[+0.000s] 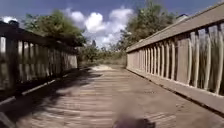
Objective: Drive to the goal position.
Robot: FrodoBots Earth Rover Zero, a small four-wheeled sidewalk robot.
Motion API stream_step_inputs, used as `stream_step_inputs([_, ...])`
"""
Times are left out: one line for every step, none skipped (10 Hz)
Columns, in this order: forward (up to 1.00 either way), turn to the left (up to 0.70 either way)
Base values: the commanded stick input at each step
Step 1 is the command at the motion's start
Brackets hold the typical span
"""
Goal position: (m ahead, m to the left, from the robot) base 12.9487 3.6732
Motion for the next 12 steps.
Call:
stream_step_inputs([0.85,0.00])
stream_step_inputs([0.85,0.00])
stream_step_inputs([0.85,0.00])
stream_step_inputs([0.85,0.00])
stream_step_inputs([0.85,0.00])
stream_step_inputs([0.85,0.00])
stream_step_inputs([0.85,0.00])
stream_step_inputs([0.85,0.00])
stream_step_inputs([0.85,0.00])
stream_step_inputs([0.85,0.00])
stream_step_inputs([0.85,0.00])
stream_step_inputs([0.85,0.00])
